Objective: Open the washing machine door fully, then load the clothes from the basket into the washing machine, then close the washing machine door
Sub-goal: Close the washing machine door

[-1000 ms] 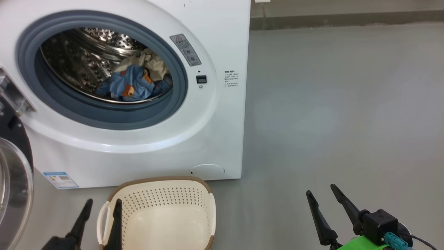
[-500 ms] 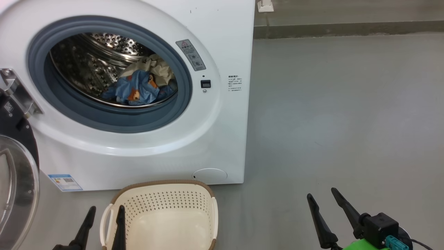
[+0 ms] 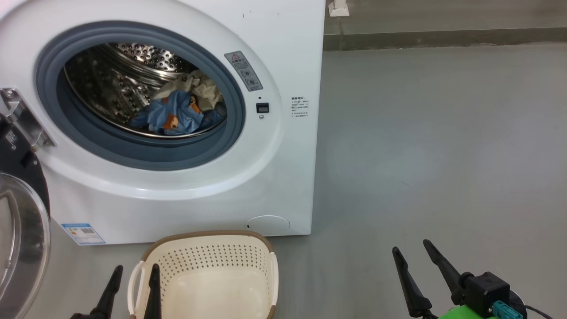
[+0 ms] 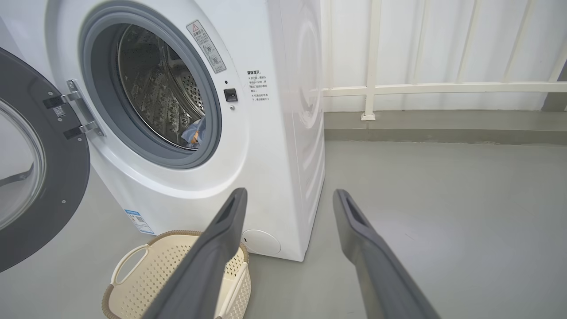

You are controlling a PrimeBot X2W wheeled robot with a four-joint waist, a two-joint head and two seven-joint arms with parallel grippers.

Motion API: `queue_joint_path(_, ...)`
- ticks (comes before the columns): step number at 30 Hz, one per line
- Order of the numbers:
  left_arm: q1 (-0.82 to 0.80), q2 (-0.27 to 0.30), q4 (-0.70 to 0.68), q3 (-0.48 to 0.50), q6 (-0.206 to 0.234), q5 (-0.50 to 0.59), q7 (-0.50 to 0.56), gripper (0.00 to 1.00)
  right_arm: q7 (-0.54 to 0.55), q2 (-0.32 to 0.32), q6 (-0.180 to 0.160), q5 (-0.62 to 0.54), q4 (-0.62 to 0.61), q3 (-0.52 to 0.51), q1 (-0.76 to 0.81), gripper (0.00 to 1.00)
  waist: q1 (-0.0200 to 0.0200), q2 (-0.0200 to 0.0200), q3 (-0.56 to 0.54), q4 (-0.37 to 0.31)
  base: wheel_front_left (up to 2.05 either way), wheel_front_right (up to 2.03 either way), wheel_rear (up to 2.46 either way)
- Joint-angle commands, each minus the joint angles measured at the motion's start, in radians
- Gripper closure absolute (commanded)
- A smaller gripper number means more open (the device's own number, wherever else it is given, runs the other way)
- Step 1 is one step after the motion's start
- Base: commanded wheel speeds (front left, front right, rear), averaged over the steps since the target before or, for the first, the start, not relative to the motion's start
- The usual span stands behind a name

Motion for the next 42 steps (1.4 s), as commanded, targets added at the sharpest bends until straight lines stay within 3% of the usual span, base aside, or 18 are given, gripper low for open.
queue_joint_path(1, -0.032, 0.003, -0.017, 0.043, -0.004, 0.015, -0.006, 0.00, -0.009, 0.000, 0.002, 0.004, -0.021, 0.021, -0.022, 0.00, 0.0000, 0.0000, 0.000, 0.000, 0.00, 0.00, 0.00)
queue_joint_path(28, -0.036, -0.040, 0.015, 0.091, -0.049, 0.036, -0.006, 0.00, -0.011, 0.001, 0.002, 0.003, -0.015, 0.029, -0.031, 0.00, 0.0000, 0.0000, 0.016, 0.001, -0.03, 0.03, 0.00)
queue_joint_path(42, -0.039, -0.049, 0.010, 0.101, -0.065, 0.036, -0.006, 0.00, -0.008, 0.001, 0.002, -0.001, -0.016, 0.030, -0.040, 0.00, 0.0000, 0.0000, 0.026, 0.004, -1.40, 1.40, 0.00)
